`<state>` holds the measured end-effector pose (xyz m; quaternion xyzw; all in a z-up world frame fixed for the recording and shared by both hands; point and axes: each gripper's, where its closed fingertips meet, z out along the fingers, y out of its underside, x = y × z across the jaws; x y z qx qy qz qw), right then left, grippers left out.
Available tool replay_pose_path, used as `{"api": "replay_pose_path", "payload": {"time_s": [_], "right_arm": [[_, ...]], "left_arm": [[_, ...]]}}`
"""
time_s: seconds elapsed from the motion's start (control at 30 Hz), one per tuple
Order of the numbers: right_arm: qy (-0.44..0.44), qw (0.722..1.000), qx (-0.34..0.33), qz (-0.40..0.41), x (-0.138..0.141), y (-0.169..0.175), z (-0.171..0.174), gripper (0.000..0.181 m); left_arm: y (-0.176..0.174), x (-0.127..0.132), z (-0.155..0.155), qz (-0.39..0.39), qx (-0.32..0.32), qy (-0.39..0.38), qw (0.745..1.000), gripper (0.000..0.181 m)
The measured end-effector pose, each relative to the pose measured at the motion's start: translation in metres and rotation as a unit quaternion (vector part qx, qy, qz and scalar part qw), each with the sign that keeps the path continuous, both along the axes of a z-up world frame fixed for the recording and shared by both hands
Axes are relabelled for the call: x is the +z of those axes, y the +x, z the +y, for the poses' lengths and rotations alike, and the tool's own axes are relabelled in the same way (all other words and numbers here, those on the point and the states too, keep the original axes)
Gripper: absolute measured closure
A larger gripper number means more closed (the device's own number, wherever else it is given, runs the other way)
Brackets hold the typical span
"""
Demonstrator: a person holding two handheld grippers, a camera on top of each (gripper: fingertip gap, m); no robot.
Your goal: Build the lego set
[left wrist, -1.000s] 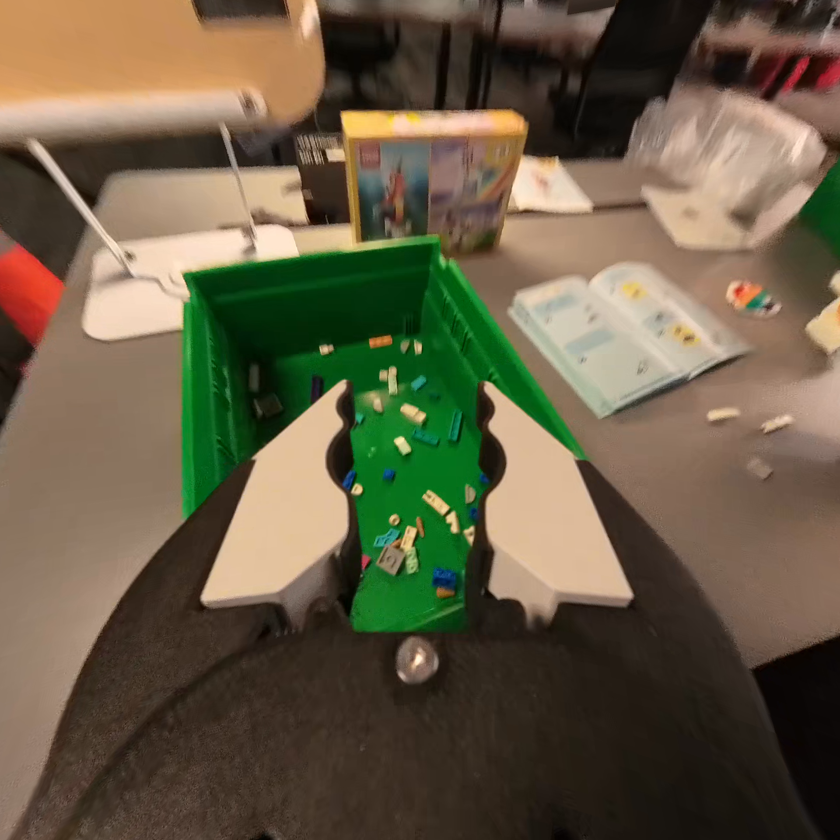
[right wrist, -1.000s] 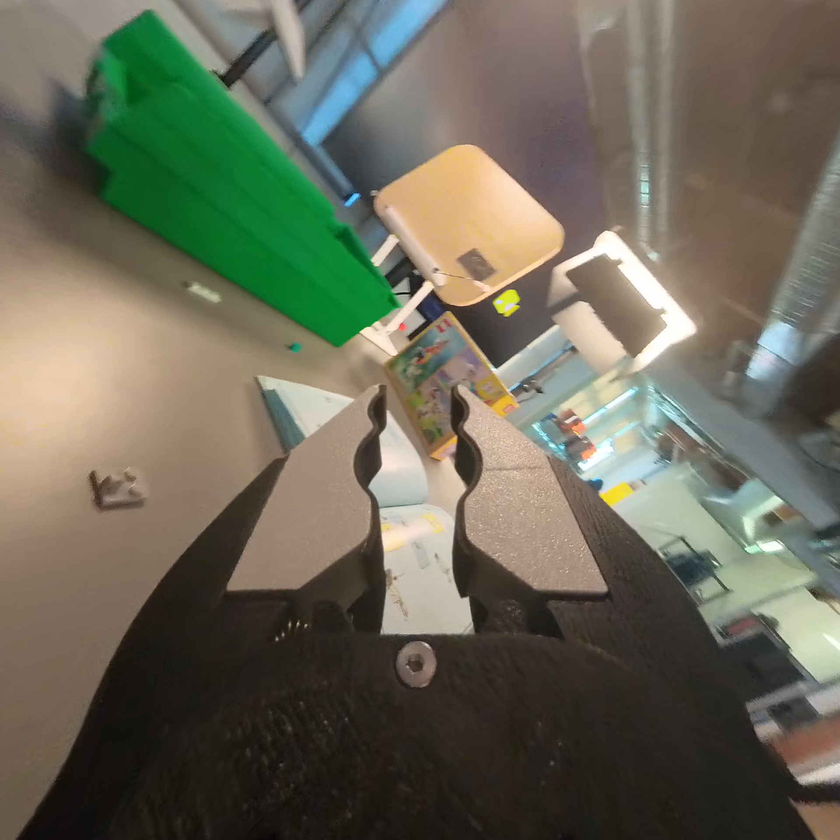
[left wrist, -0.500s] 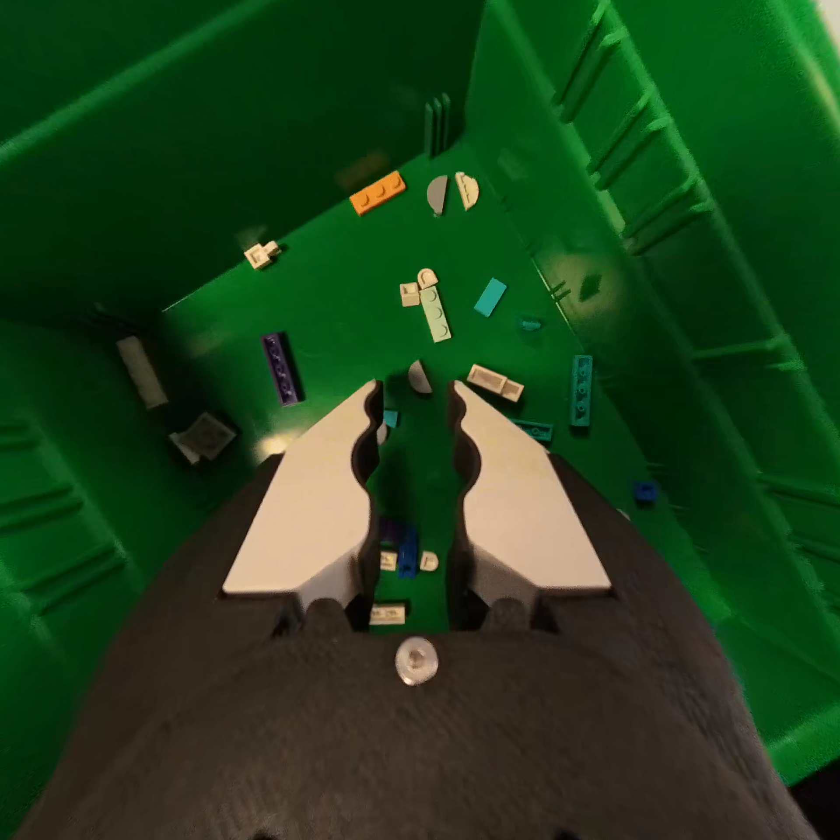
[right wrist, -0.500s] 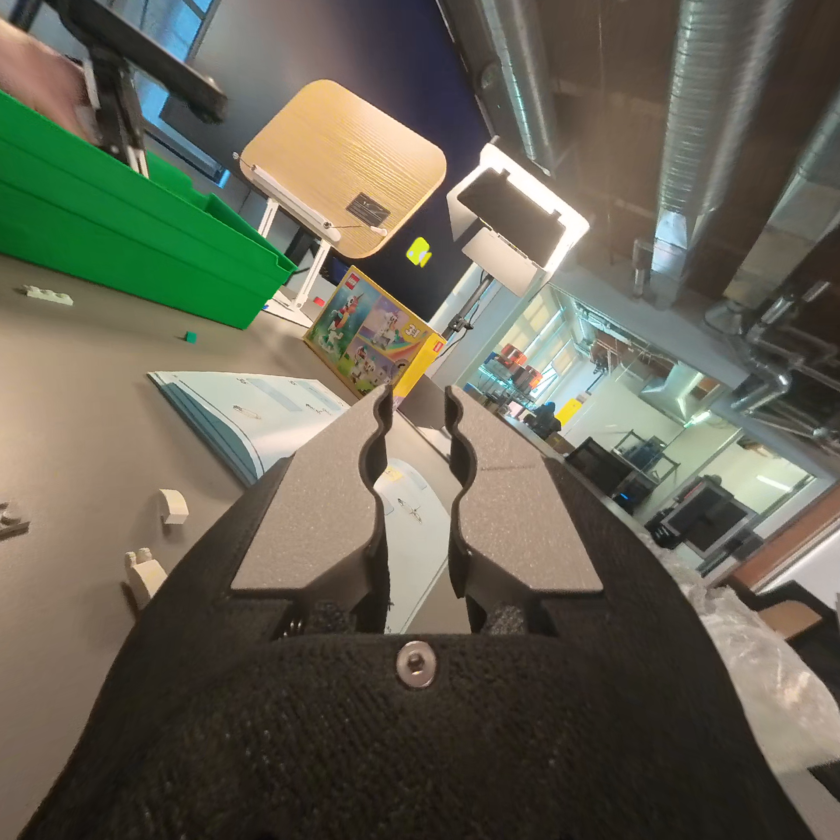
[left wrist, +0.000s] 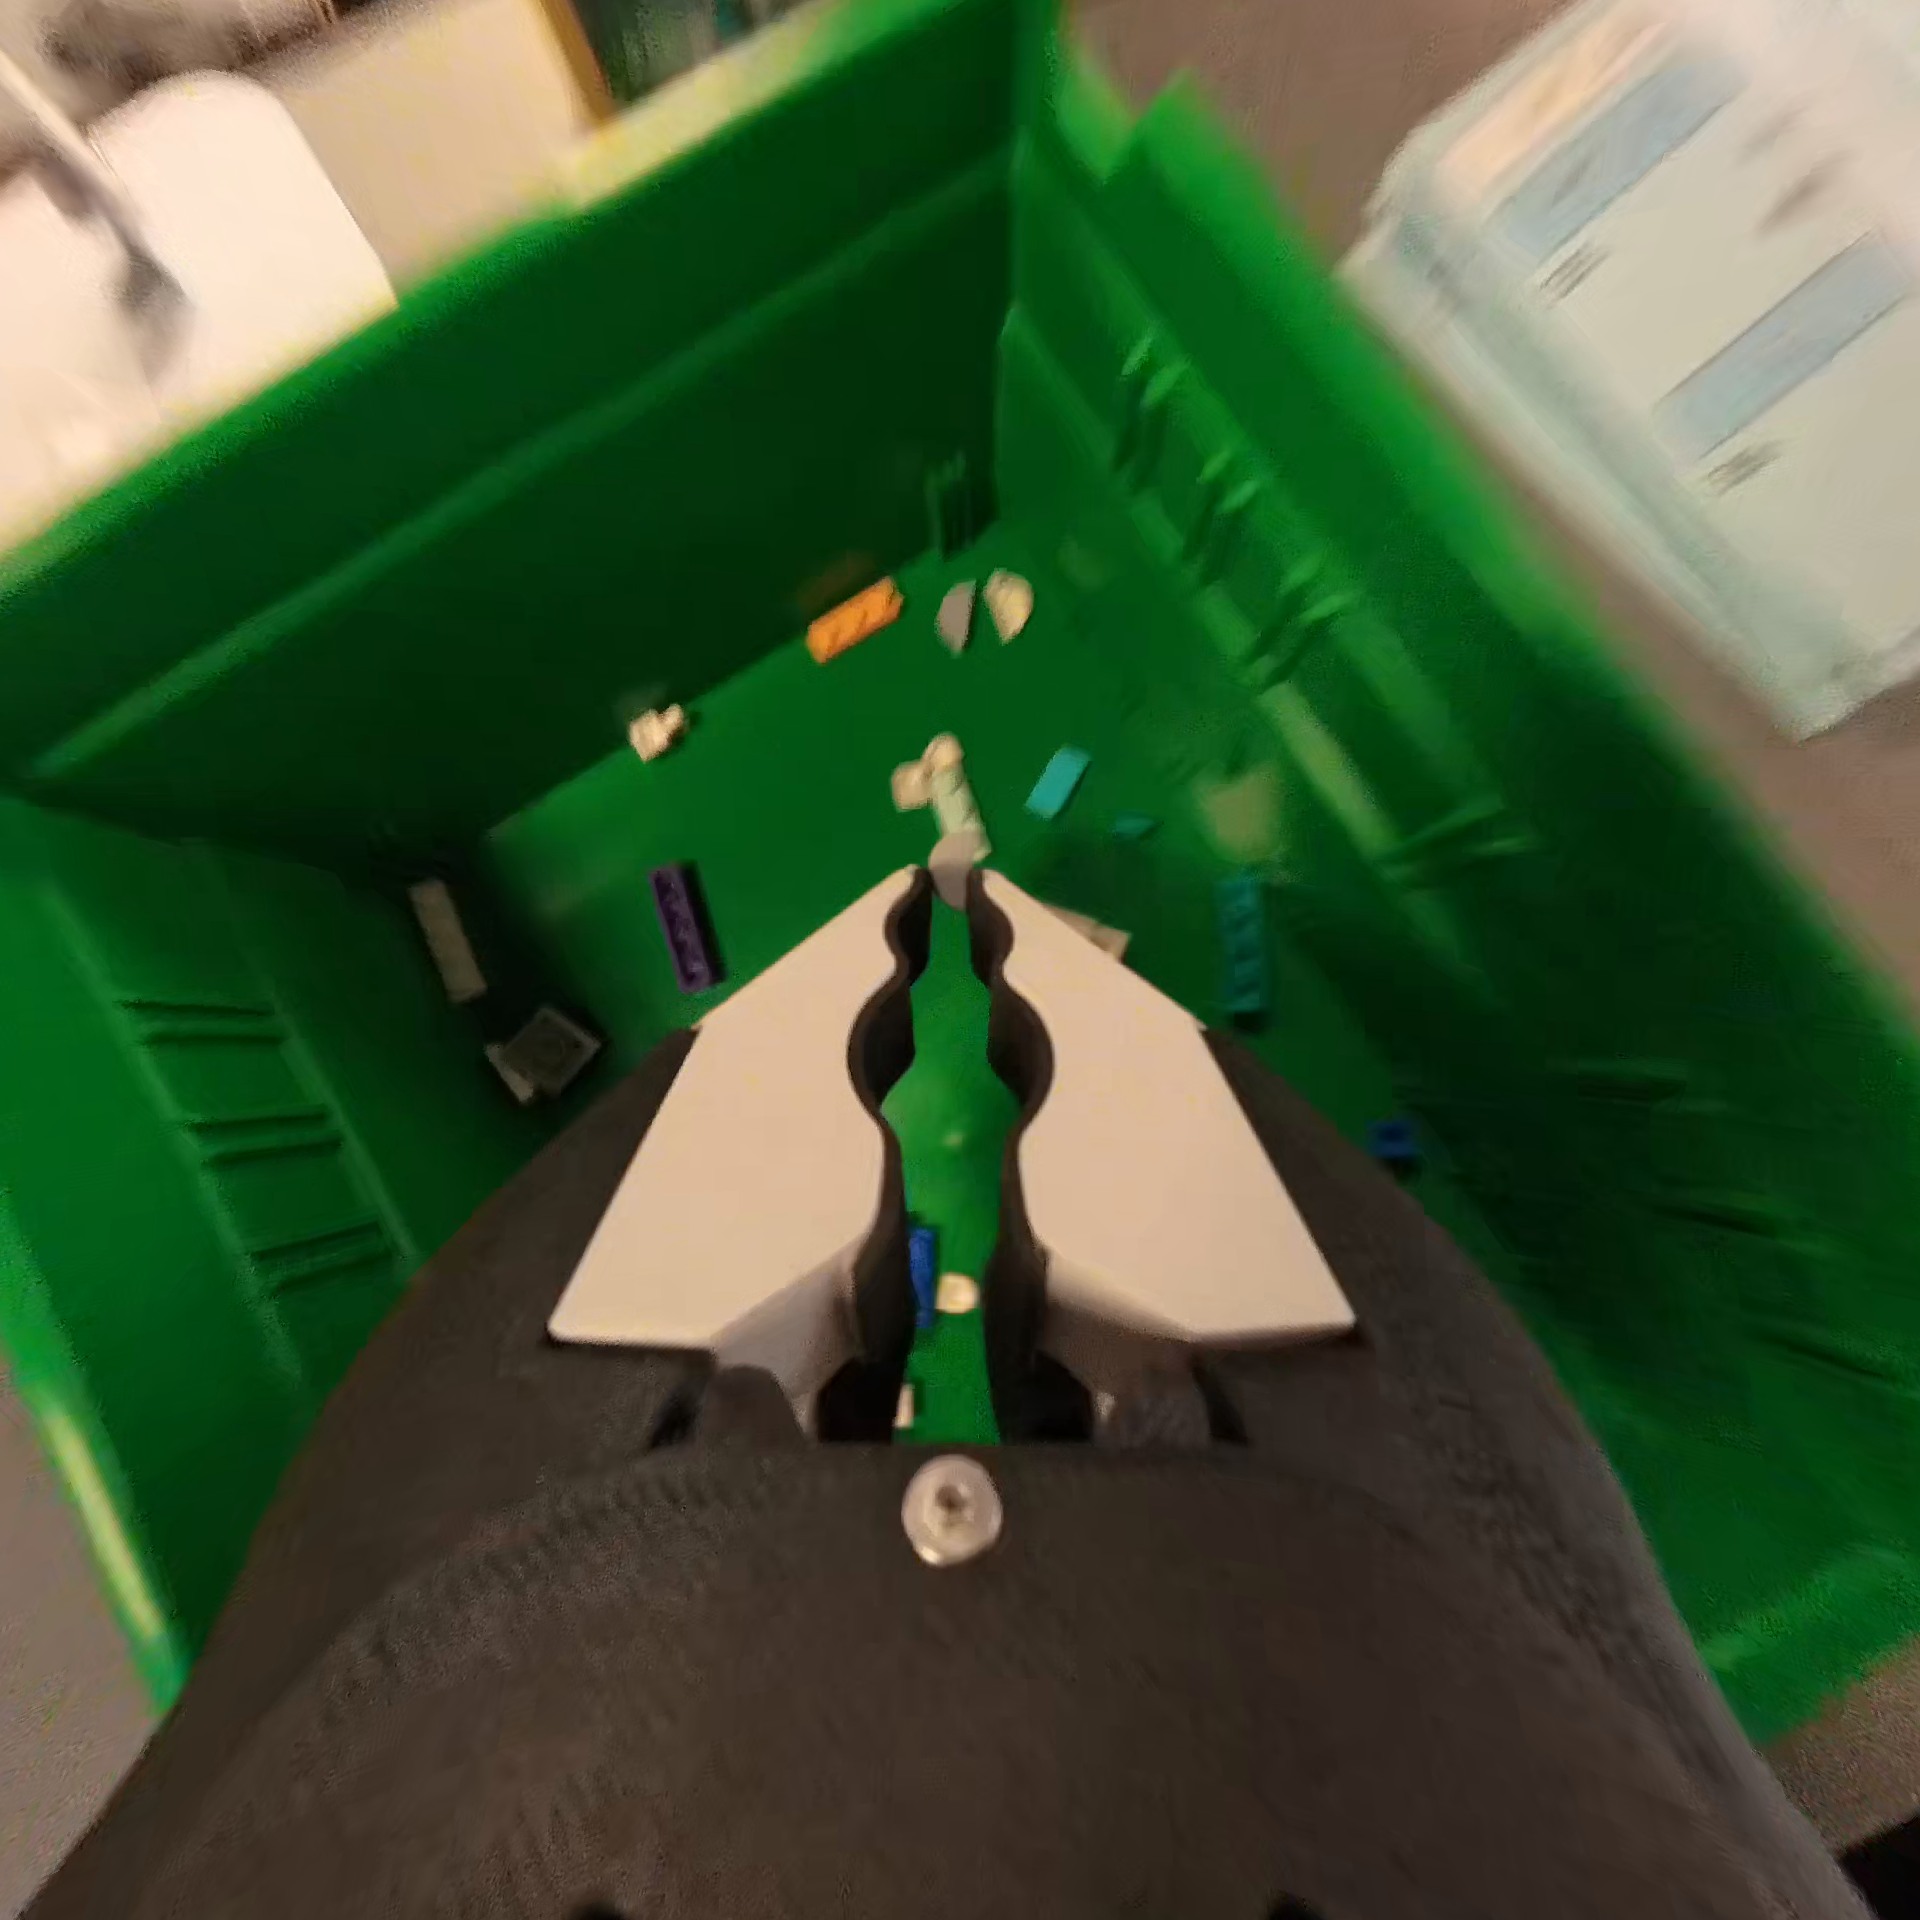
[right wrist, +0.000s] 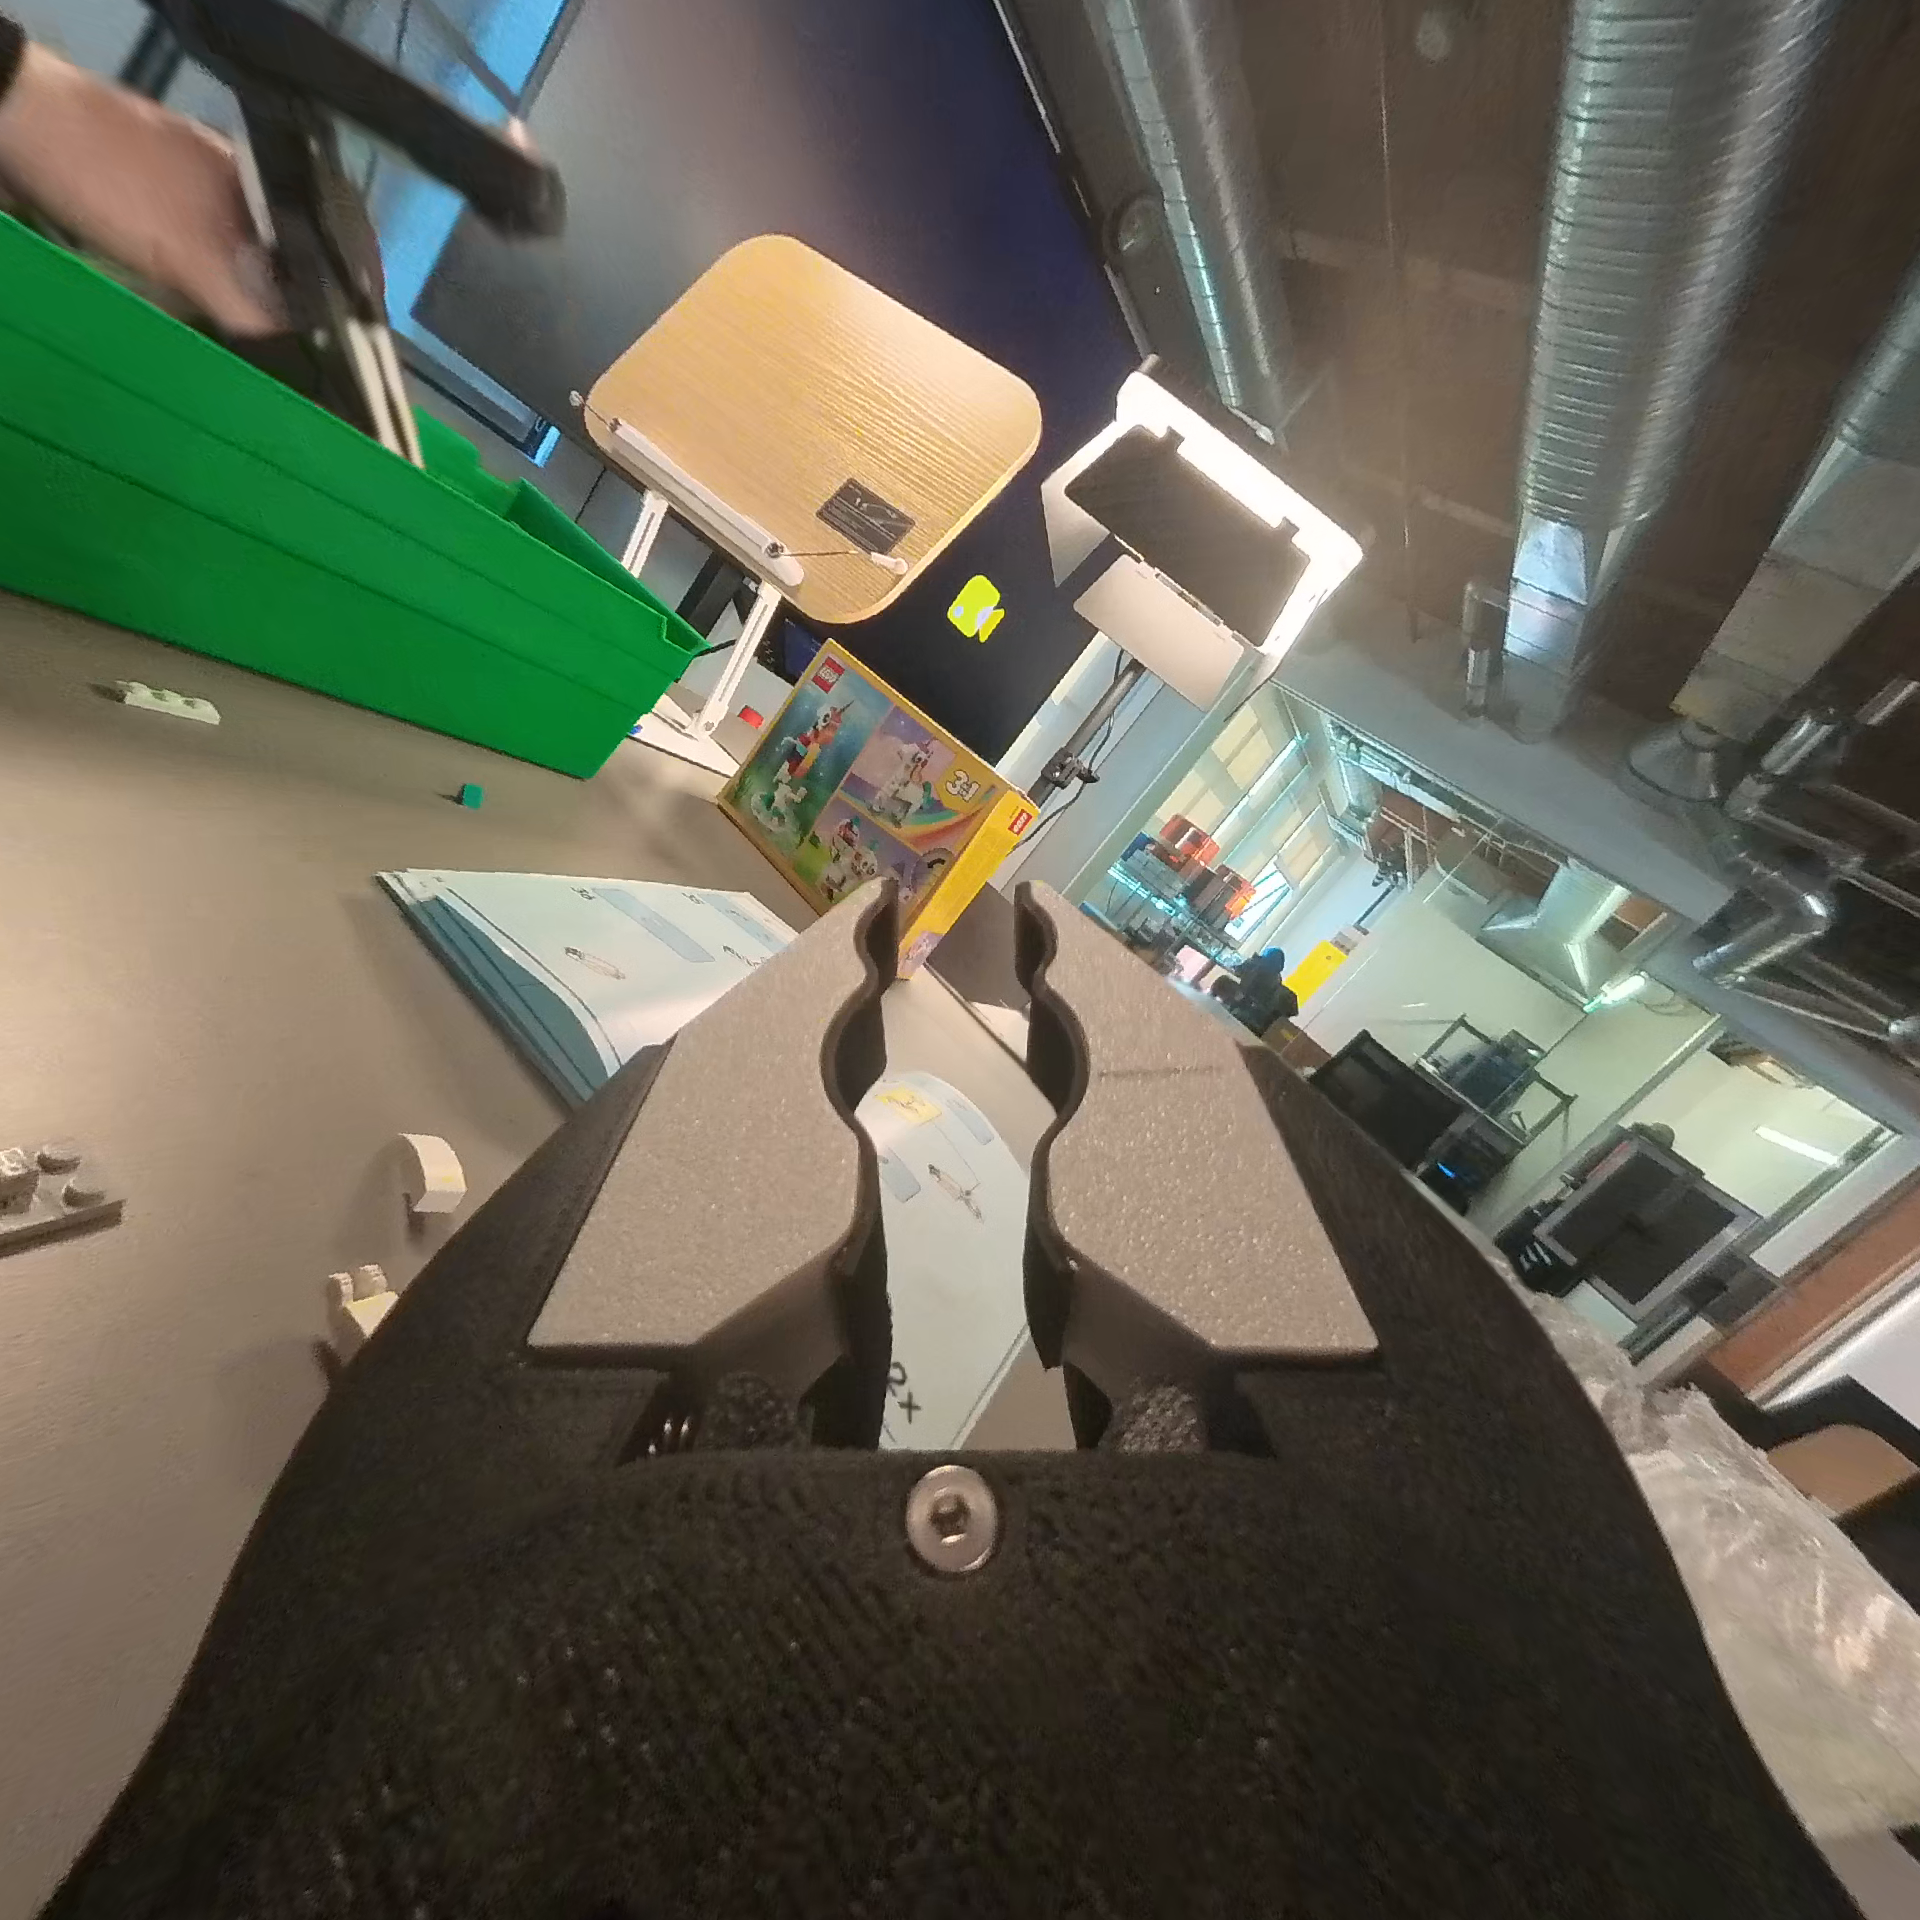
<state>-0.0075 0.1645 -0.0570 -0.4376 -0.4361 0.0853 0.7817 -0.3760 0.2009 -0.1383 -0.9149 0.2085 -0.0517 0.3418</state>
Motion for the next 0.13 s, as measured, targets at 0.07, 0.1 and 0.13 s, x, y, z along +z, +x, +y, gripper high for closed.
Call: {"api": "replay_pose_path", "payload": {"time_s": [0.07,0.1,0.13], "right_arm": [[0.007,1.000,0.006,-0.003,-0.001,-0.002,-0.001,0.162],[0.008,1.000,0.012,-0.007,-0.003,-0.004,-0.002,0.162],[0.008,1.000,0.018,-0.012,-0.006,-0.007,-0.003,0.162]], "left_arm": [[0.028,0.049,-0.012,-0.044,-0.021,0.075,0.996,0.175],[0.045,0.074,-0.022,-0.058,-0.037,0.110,0.992,0.175],[0.062,0.095,-0.034,-0.065,-0.057,0.137,0.987,0.175]]}}
